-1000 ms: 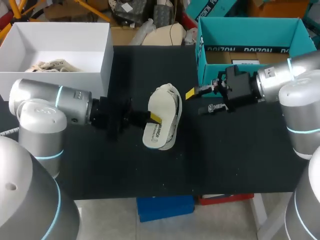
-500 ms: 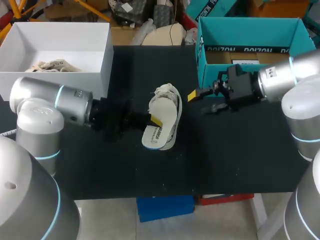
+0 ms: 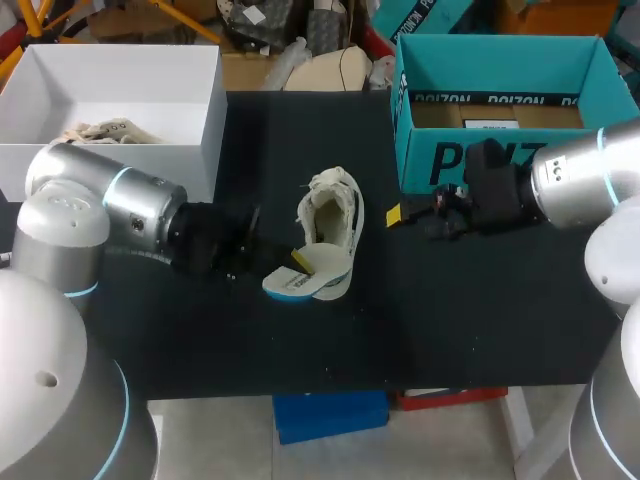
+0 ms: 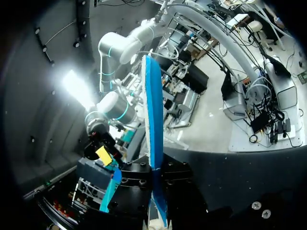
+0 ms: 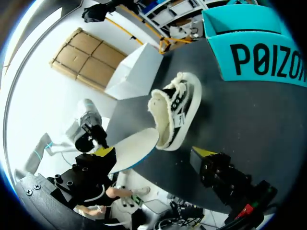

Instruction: Take the shoe out of the shoebox, open the shoe tongue, remove and reinsert the insole, then place the shoe into the shoebox

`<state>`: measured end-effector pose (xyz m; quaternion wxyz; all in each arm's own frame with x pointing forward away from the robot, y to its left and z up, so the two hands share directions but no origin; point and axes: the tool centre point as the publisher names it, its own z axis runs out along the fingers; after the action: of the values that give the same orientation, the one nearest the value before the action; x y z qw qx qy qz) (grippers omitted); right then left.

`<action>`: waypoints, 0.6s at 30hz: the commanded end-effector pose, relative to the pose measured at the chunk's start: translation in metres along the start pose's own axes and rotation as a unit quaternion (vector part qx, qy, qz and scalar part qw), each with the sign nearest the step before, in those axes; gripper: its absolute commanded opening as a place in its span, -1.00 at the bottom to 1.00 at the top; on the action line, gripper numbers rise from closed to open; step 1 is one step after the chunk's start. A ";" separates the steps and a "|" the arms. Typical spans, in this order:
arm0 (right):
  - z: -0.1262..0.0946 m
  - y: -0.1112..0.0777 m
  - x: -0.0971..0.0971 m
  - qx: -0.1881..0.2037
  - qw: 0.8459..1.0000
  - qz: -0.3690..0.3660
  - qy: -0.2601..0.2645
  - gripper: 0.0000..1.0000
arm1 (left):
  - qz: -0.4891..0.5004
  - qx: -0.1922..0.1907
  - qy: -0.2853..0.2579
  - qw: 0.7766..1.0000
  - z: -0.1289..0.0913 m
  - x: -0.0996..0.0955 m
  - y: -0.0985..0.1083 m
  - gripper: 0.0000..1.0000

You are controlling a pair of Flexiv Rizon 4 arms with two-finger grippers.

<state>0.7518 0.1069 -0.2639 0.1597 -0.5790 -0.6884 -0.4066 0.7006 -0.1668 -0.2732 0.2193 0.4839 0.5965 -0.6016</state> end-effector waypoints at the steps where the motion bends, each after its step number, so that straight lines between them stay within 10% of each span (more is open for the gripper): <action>1: -0.024 -0.019 0.004 -0.014 1.000 0.001 -0.008 1.00 | -0.003 -0.007 0.030 1.000 0.000 -0.001 -0.005 -1.00; 18: -0.047 -0.038 0.012 -0.023 0.999 -0.010 -0.043 1.00 | 0.013 -0.047 0.138 0.989 -0.006 0.010 -0.002 -1.00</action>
<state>0.7036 0.0834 -0.2446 0.1107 -0.5925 -0.6900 -0.4008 0.6962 -0.1567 -0.2807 0.1727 0.5546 0.6382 -0.5053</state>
